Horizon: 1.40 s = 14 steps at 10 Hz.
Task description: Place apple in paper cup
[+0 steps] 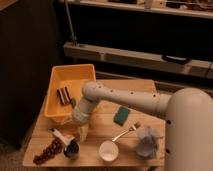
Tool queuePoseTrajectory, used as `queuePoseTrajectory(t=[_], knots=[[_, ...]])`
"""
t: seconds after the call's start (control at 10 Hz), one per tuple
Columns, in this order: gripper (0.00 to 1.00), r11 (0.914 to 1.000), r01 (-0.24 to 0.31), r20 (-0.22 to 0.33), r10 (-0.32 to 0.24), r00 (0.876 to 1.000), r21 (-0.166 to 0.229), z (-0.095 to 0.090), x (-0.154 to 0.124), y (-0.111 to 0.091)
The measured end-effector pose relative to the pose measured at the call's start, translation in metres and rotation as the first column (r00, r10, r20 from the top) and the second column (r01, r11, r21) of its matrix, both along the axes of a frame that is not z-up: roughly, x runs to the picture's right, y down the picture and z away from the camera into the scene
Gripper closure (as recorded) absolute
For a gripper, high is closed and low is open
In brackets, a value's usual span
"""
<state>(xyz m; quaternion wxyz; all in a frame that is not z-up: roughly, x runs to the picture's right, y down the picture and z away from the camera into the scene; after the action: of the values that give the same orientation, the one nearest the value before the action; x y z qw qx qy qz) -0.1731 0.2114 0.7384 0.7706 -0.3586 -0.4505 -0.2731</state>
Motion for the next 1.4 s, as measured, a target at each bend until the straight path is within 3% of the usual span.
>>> queuePoseTrajectory(t=[1.4], knots=[[0.20,0.9967,0.044,-0.007,-0.045,0.999,-0.068,0.016,-0.013,0.023]])
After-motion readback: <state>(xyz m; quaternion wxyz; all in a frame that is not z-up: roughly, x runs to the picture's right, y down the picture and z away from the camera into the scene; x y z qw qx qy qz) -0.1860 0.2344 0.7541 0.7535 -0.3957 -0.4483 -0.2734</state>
